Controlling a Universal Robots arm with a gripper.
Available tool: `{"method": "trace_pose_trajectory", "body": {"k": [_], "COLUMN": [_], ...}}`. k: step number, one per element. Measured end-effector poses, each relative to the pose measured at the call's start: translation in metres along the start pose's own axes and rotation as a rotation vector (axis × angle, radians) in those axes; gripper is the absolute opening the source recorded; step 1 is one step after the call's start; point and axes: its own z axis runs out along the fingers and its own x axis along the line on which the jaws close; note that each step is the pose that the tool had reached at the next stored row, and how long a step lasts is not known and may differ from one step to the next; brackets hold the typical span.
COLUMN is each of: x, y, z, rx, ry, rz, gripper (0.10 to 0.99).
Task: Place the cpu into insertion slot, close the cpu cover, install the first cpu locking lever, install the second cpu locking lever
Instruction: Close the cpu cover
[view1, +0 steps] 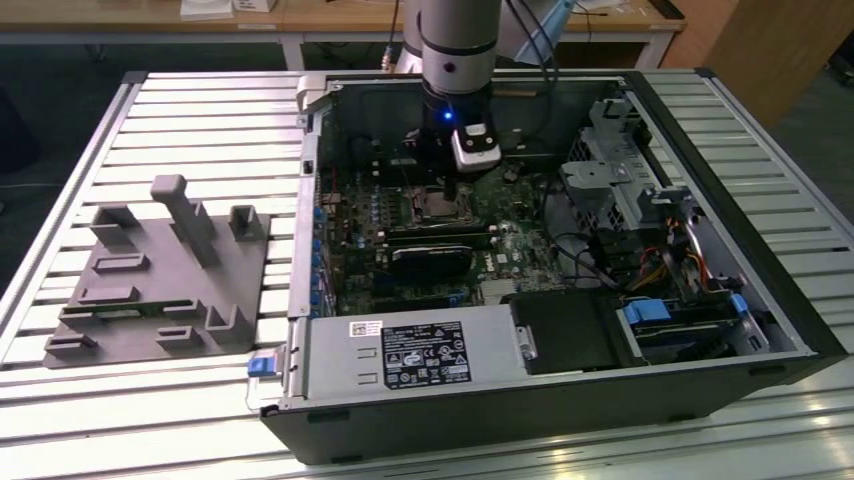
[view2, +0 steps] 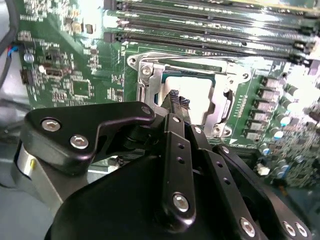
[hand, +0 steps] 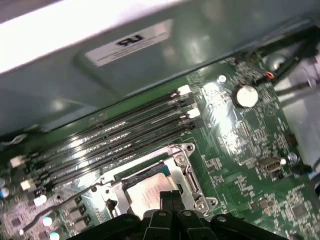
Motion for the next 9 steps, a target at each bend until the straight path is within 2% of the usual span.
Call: {"method": "trace_pose_trajectory", "body": {"k": [9], "x": [0.0001], "y": [0.0000], "z": [0.0012], "rx": [-0.009], "ry": [0.0004], "rz": [-0.162], "gripper": [0.106]}}
